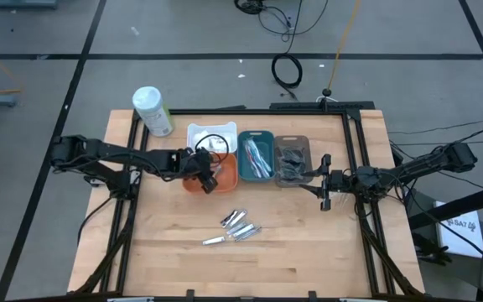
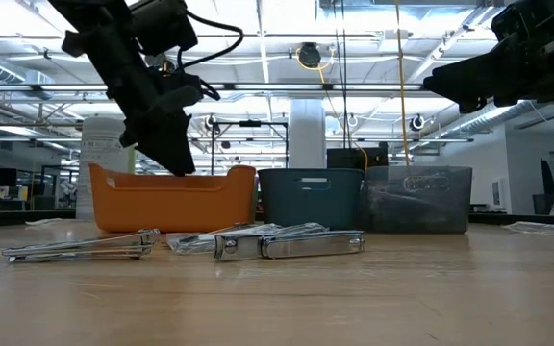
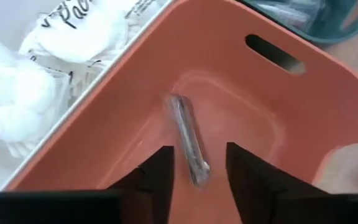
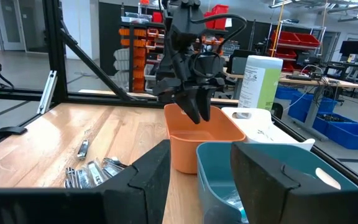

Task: Pick & Place Travel size toiletries
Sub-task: Put the nail cutter into the orange bin

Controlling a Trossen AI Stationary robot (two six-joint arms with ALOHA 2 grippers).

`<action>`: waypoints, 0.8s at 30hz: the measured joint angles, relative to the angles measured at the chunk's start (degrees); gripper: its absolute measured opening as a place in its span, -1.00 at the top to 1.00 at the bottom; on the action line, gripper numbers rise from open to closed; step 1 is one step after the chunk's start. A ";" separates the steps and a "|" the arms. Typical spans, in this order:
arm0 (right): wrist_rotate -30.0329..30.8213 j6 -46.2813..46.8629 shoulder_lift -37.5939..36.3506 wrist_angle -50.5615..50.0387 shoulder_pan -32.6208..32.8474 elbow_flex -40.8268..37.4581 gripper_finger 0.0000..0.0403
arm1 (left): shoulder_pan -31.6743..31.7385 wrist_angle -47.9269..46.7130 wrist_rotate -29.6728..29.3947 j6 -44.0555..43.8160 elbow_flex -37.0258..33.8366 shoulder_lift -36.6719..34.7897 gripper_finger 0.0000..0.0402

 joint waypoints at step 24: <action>0.01 0.00 -0.02 0.00 0.00 0.01 0.23 | -33.60 -13.85 -11.56 -15.06 20.01 0.60 -0.20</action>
